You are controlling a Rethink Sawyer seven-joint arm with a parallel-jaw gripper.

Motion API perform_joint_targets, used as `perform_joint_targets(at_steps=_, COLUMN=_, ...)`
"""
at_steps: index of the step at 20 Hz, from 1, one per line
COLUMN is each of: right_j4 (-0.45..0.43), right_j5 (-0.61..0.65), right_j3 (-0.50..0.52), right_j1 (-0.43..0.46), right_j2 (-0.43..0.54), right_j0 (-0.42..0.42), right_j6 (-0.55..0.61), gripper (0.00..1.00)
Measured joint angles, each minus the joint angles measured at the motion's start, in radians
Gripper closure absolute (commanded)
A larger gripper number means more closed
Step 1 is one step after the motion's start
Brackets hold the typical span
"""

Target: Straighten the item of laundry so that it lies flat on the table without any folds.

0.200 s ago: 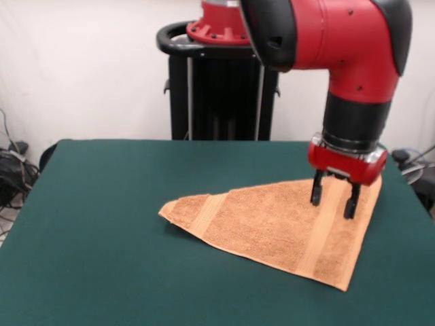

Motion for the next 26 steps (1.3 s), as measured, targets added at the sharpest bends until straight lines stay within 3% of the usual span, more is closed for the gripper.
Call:
perform_joint_targets(at_steps=8, right_j4=0.004, right_j5=-0.014, right_j3=-0.024, right_j1=0.042, right_j2=-0.031, right_j0=0.006, right_j6=0.0, gripper=0.0)
perform_joint_targets(at_steps=17, right_j4=0.011, right_j5=-0.125, right_j3=-0.06, right_j1=0.145, right_j2=-0.074, right_j0=0.053, right_j6=0.0, gripper=0.0)
perform_joint_targets(at_steps=26, right_j4=0.06, right_j5=-0.177, right_j3=-0.072, right_j1=0.196, right_j2=-0.113, right_j0=0.095, right_j6=0.0, gripper=0.0)
